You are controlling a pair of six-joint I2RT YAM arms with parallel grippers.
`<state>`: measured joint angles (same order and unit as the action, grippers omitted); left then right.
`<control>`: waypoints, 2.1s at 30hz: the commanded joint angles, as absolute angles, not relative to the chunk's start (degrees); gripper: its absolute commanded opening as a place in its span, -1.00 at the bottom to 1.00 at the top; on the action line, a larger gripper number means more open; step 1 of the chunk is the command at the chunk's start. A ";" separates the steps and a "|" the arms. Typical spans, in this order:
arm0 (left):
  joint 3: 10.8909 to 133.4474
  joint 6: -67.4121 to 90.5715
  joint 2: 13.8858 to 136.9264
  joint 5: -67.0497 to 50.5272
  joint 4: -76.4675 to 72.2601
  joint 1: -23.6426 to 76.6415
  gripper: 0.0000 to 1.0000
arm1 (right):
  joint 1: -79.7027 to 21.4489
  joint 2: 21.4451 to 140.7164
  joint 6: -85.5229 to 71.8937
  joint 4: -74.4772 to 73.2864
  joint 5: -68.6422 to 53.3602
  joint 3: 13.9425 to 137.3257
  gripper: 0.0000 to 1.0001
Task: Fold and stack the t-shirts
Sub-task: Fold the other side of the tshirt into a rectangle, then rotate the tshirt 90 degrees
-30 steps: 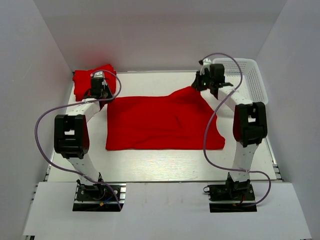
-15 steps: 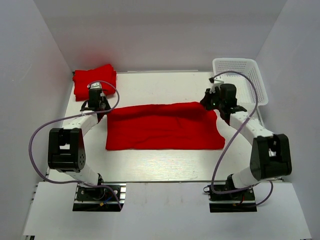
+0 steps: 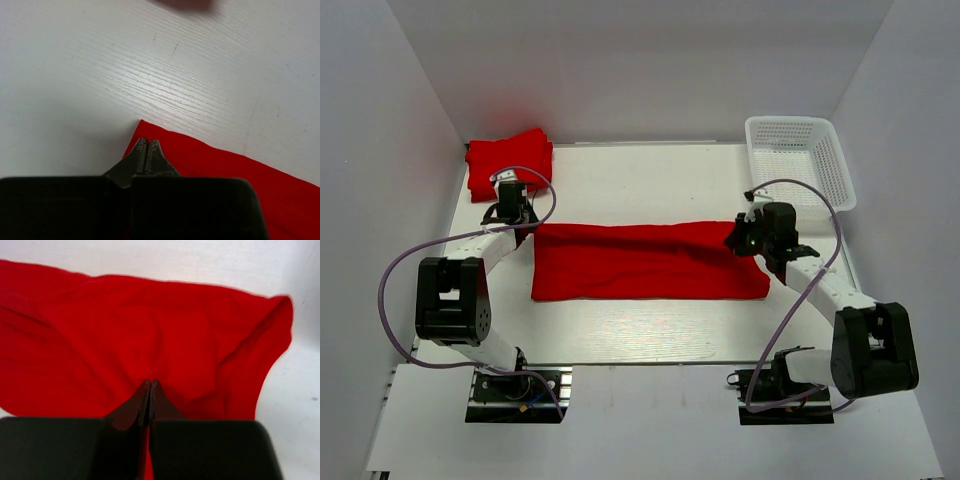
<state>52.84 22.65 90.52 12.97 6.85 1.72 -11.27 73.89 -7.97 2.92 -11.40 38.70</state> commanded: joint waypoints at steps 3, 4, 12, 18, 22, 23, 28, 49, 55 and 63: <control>52.65 23.12 89.74 15.12 6.59 1.85 -1.00 | -11.34 69.96 -10.63 1.15 -14.40 36.22 -1.00; 52.65 23.64 89.74 15.64 6.59 1.85 -1.00 | -11.51 69.70 -10.98 0.79 -15.63 35.08 -1.00; 53.17 25.75 89.21 16.78 14.04 1.85 -0.63 | -11.34 69.00 -13.80 -6.41 -17.84 31.91 -0.66; 57.03 32.34 87.19 27.75 28.44 1.23 1.00 | -11.69 65.84 -12.92 -16.34 -19.07 34.19 0.81; 62.39 35.07 85.17 31.46 33.93 1.23 1.00 | -11.43 65.12 -10.90 -15.75 -18.11 37.61 0.81; 62.92 35.07 84.38 29.90 33.93 1.23 1.00 | -11.34 65.21 -10.99 -15.04 -17.84 38.23 0.81; 61.88 29.10 83.76 17.60 22.54 2.45 1.00 | -11.69 69.69 -10.81 -5.74 -18.19 42.27 0.81; 54.32 26.72 98.27 -5.37 11.78 4.04 1.00 | -11.69 94.21 -6.51 1.32 -19.50 56.34 0.81; 54.31 26.72 98.78 -2.47 13.44 4.04 1.00 | -11.69 97.29 -5.01 0.53 -27.31 57.66 0.81; 54.84 26.72 99.32 -1.41 13.97 3.52 1.00 | -11.86 94.93 -5.89 -0.62 -36.38 55.90 0.17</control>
